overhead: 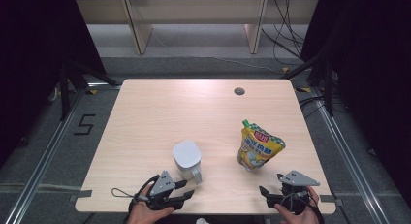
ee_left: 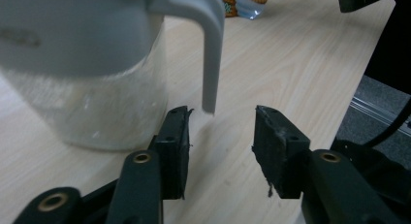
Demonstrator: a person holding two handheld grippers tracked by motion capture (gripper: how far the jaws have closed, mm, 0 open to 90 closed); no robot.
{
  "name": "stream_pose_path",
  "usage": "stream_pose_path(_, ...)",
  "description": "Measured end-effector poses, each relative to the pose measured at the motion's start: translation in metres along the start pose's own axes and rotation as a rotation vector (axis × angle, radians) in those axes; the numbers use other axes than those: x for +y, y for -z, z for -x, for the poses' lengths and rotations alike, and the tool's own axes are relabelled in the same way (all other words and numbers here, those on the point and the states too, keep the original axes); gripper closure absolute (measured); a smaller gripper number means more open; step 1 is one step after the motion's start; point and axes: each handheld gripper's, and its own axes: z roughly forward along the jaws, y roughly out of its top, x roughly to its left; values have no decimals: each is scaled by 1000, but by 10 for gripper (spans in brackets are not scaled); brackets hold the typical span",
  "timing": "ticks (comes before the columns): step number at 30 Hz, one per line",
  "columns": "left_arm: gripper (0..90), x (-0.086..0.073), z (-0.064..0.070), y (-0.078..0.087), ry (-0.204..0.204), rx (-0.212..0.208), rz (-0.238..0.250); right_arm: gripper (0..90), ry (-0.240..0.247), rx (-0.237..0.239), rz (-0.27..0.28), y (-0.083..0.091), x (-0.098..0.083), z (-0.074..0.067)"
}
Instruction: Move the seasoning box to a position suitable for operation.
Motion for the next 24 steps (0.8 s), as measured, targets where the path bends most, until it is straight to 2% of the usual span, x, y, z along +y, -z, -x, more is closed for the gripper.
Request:
stream_pose_path(1,575,2,0,-3,-20,11,-1,211,-33,16,-1,-1,-1,-2)
stream_pose_path(3,592,5,1,-7,-27,31,9,212,-43,31,-23,0,-1,-4)
stream_pose_path(5,592,6,0,-9,-18,24,6,213,-41,33,-20,-1,-1,-4)
stream_pose_path(6,591,6,0,-11,-6,21,11,213,-18,27,-13,-1,0,-2)
stream_pose_path(7,585,7,0,-15,0,26,15,213,-26,30,-14,-1,0,-4)
stream_pose_path(9,583,7,-1,-18,-3,22,16,213,-25,31,-16,-1,0,-4)
stream_pose_path(10,585,9,0,-21,-8,22,14,213,-14,48,-21,-3,0,-3)
stream_pose_path(11,591,9,0,-21,-8,22,14,213,-1,37,-18,-2,0,-2)
stream_pose_path(15,603,14,2,-29,-9,32,31,213,-7,39,-6,-3,0,-2)
stream_pose_path(16,603,15,1,-30,-22,40,23,213,-7,39,-6,-3,0,-2)
stream_pose_path(18,629,16,2,-37,-9,29,31,213,-7,40,-8,-4,0,-2)
stream_pose_path(19,646,17,2,-38,-21,40,12,213,-31,38,-12,-3,0,-4)
stream_pose_path(20,670,17,4,-41,-16,38,25,213,-33,38,-12,-3,0,-5)
stream_pose_path(21,688,18,5,-42,-15,51,22,213,-8,43,-8,-4,0,-3)
stream_pose_path(23,749,18,2,-43,-16,56,30,214,-33,41,-10,-3,0,-5)
stream_pose_path(24,783,18,2,-43,-2,49,32,214,-26,41,-10,-3,0,-4)
